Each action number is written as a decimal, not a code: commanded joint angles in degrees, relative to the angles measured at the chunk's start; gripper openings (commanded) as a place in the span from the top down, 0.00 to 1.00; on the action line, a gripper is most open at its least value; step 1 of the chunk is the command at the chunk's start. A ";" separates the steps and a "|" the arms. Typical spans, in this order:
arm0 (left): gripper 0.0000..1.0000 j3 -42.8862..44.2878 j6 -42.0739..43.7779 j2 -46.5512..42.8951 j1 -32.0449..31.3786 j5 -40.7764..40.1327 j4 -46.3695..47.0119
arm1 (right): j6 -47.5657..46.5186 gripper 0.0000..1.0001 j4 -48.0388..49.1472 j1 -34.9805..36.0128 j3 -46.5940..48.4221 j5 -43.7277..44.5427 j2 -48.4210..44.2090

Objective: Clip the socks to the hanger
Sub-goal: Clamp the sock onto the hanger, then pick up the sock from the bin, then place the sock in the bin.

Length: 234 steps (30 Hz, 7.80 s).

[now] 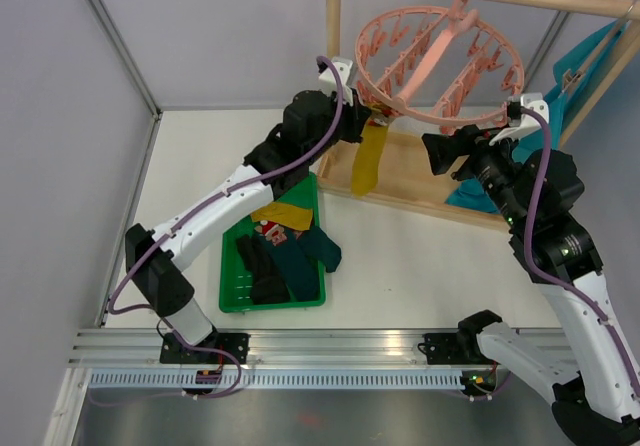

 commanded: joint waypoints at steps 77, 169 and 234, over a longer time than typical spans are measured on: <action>0.37 -44.01 -64.24 -8.17 28.59 -16.67 -16.25 | -3.40 0.20 -4.64 0.20 -5.46 -3.65 -6.78; 0.98 -23.62 20.31 -32.52 9.25 53.33 0.64 | 5.22 0.18 -3.85 0.20 3.24 -19.99 -1.50; 0.53 -52.80 -14.95 -33.56 13.21 -4.12 -2.69 | 3.37 0.18 -2.18 0.20 -3.35 -17.44 -2.20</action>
